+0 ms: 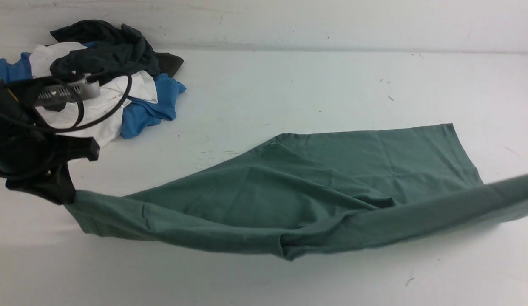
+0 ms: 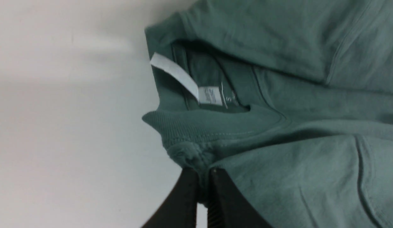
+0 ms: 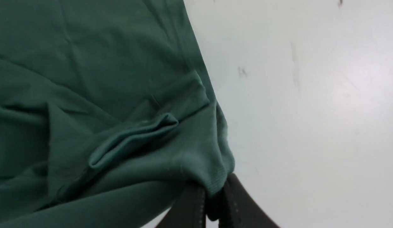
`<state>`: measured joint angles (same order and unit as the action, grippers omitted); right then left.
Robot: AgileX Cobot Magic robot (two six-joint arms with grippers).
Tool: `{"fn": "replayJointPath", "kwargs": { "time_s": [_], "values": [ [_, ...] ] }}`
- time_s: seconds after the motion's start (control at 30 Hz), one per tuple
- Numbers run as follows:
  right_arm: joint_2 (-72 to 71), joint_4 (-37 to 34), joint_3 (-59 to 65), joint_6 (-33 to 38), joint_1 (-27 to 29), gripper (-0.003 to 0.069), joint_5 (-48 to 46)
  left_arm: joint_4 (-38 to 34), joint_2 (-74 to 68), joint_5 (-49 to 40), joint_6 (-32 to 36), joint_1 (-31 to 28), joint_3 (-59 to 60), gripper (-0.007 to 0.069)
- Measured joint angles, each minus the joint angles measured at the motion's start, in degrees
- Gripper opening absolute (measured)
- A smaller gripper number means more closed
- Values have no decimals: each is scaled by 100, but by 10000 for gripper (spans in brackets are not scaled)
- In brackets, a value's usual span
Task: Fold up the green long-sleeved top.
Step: Use both arms to drag the lower edge of the fabric forward and fold it over the upper edge
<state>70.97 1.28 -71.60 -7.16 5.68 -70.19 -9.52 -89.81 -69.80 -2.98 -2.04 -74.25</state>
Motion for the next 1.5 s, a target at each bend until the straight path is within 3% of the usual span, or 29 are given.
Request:
{"fn": "replayJointPath", "kwargs": {
  "time_s": [0.3, 0.43, 0.97, 1.07, 1.3, 1.33, 1.37, 1.5],
  "values": [
    [2302, -978, -2074, 524, 0, 25, 324, -99, -857, -20, -520, 0, -589, 19],
    [3289, -1070, -2768, 613, 0, 25, 393, -94, -1373, 120, -719, 0, -617, 19],
    [5535, -1142, -3137, 625, -1, 43, 2233, -100, -2072, 1669, -1491, 0, -802, 19],
    [5603, -1142, -3137, 634, -1, 74, 2390, -100, -2078, 1689, -1517, 0, -802, 21],
    [5618, -1142, -3271, 644, -1, 298, 2342, 249, -2132, 1541, -1530, 0, -949, 112],
    [5618, -1142, -3287, 644, -1, 303, 2313, 306, -2132, 1511, -1530, 0, -987, 116],
    [5618, -1117, -3475, 650, -1, 337, 1960, 514, -2127, 1373, -1530, -5, -1143, 155],
    [5620, -1056, -4156, 673, -1, 358, 946, 952, -2059, 734, -1459, -5, -1823, 253]
  ]
}}
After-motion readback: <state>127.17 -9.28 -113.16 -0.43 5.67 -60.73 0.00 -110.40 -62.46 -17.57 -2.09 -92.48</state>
